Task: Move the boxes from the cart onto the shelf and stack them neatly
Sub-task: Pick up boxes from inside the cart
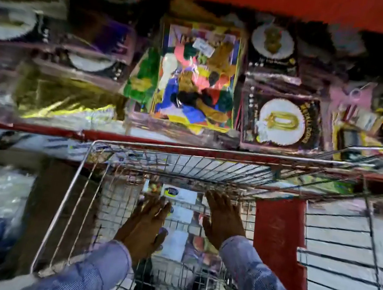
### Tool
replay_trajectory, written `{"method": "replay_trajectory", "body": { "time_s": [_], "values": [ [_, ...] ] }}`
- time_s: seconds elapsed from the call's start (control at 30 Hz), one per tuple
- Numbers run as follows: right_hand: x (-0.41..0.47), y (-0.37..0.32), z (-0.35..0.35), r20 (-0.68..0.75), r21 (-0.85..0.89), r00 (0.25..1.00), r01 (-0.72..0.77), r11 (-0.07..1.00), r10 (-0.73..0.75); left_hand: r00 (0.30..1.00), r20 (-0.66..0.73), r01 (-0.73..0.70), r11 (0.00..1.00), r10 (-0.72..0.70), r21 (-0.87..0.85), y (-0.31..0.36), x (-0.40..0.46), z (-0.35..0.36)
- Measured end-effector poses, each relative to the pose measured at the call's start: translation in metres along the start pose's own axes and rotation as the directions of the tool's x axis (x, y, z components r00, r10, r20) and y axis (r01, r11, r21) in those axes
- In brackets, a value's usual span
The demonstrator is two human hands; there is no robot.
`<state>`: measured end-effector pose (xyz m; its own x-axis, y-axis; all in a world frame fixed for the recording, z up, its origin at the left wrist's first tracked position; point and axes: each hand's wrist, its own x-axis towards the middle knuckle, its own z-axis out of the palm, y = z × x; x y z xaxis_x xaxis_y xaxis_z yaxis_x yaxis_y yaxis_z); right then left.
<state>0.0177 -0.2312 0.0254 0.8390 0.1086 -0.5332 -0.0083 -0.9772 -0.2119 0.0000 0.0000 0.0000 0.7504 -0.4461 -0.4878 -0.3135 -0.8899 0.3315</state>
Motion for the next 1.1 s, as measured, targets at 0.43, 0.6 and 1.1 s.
{"method": "replay_trajectory", "body": {
  "time_s": [0.43, 0.6, 1.1],
  "values": [
    [0.121, 0.01, 0.064, 0.152, -0.092, 0.977, 0.161, 0.983, -0.146, 0.996, 0.051, -0.09, 0.949, 0.078, 0.302, -0.018, 0.09, 0.066],
    [0.138, 0.007, 0.076, 0.132, -0.194, 0.976, 0.199, 0.961, -0.175, 0.993, 0.04, -0.114, 0.935, 0.107, 0.337, -0.023, 0.102, 0.068],
    [0.075, 0.011, -0.02, 0.082, -0.326, 0.953, 0.302, 0.896, -0.292, 0.996, -0.02, -0.08, 0.95, 0.091, 0.302, -0.006, 0.049, -0.004]
  ]
}}
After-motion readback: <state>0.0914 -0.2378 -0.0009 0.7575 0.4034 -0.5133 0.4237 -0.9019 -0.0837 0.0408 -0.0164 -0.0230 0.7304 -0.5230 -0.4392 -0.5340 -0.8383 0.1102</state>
